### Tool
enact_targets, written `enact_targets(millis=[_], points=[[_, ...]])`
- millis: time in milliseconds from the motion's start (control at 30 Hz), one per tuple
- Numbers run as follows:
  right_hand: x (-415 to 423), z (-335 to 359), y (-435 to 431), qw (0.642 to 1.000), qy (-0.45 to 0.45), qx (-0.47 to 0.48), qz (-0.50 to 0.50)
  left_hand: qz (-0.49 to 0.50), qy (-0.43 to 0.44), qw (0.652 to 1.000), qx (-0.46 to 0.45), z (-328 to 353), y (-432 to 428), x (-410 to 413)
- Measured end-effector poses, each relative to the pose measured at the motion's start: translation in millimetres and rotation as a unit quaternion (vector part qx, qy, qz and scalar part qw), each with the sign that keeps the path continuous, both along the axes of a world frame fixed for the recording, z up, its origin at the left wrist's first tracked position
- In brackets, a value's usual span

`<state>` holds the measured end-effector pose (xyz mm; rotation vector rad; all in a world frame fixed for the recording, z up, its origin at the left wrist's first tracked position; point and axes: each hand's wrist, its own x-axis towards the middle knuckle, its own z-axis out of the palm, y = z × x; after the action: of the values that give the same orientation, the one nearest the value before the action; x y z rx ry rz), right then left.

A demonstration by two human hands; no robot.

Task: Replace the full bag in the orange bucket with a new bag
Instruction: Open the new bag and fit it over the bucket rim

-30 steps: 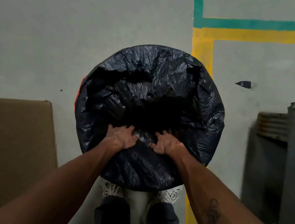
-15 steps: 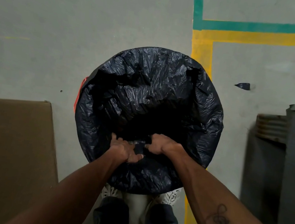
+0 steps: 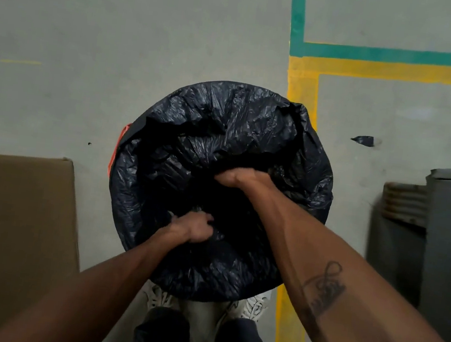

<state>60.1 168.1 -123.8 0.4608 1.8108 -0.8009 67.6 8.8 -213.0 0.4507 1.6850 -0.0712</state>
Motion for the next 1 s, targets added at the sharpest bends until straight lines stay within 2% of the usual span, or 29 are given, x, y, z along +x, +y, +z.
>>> enact_targets(millis=[33,100,200,267,367,433,500,667,767,833,1000], points=[[0,3,-9,1.0,-0.001,-0.002,0.002,0.092,0.025,0.995,0.037,3,5,-9],[10,-35,-22,0.998,0.007,0.016,0.06,0.22,0.08,0.969,0.076,10,13,-31],[39,-78,-38,0.989,0.038,0.071,0.122,0.279,0.121,0.95,0.067,13,21,-55],[61,-85,-43,0.987,0.005,0.061,0.146,0.236,0.126,0.962,0.051,9,23,-60],[83,-103,-50,0.979,-0.098,0.039,0.173,0.021,0.107,0.992,0.064,4,19,-54],[90,-106,-54,0.975,-0.131,0.038,0.175,-0.141,0.082,0.985,0.051,-3,7,-41],[90,-103,-53,0.982,-0.116,0.04,0.146,-0.252,0.06,0.966,0.004,-9,-5,-23],[70,-89,-40,0.998,-0.033,0.042,0.02,-0.276,0.014,0.956,-0.1,-18,-21,8],[61,-84,-31,0.999,-0.025,0.046,-0.006,-0.28,0.005,0.953,-0.113,-16,-17,11],[63,-86,-29,0.998,-0.039,0.051,0.001,-0.273,0.007,0.956,-0.107,-13,-13,11],[90,-96,-37,0.988,-0.095,0.065,0.107,-0.27,0.018,0.958,-0.09,-10,-20,14]])
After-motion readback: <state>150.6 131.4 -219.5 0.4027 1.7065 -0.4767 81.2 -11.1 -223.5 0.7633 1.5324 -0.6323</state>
